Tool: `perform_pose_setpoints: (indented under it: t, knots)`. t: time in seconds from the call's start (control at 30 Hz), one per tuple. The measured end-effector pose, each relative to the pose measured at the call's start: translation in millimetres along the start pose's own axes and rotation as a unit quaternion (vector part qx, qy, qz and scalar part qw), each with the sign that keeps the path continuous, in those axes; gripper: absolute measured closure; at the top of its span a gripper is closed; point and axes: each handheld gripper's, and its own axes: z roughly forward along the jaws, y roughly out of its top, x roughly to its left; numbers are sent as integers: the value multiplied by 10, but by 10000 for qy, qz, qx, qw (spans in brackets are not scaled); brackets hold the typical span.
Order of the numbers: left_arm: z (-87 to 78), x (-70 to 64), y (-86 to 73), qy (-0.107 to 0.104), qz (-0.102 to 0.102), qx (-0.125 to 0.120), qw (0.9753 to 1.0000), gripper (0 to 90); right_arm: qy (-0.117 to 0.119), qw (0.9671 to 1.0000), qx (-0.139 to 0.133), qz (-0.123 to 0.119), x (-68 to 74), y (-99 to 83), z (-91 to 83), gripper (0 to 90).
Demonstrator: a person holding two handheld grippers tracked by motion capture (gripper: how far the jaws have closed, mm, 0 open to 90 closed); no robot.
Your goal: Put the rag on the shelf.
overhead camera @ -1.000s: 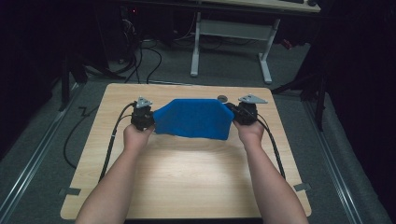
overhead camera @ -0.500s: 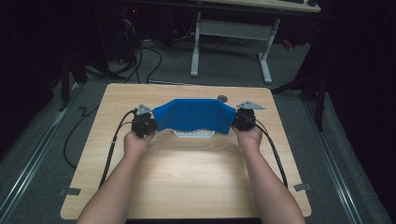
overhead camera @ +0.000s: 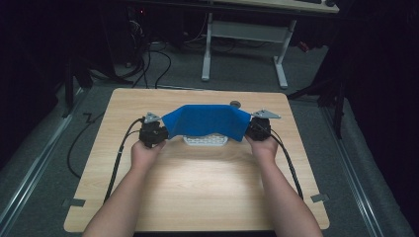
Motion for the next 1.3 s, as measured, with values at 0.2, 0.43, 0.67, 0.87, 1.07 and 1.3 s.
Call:
perform_pose_setpoints:
  t: [0.2, 0.43, 0.67, 0.87, 1.07, 1.3]
  knots:
    - [-66, 56, -18, 156, -174, -91, 9997, 666, -115, 9999, -31, 39, -38, 29, -68, 728]
    - [-173, 113, -37, 295, -203, -117, 9993, 655, -197, 9997, -98, 59, -104, 62, -163, 714]
    - [-286, 142, -46, 383, -197, -236, 9988, 637, -260, 9995, -155, 34, -132, 80, -273, 696]
    - [-362, 162, -92, 470, -158, -251, 9985, 627, -326, 9992, -236, 26, -142, 57, -356, 694]
    - [-460, 146, -110, 525, -89, -308, 9981, 623, -360, 9992, -187, 6, -158, 13, -447, 683]
    - [-569, 108, -178, 612, -66, -356, 9975, 621, -354, 9991, -208, -73, -123, -55, -580, 667]
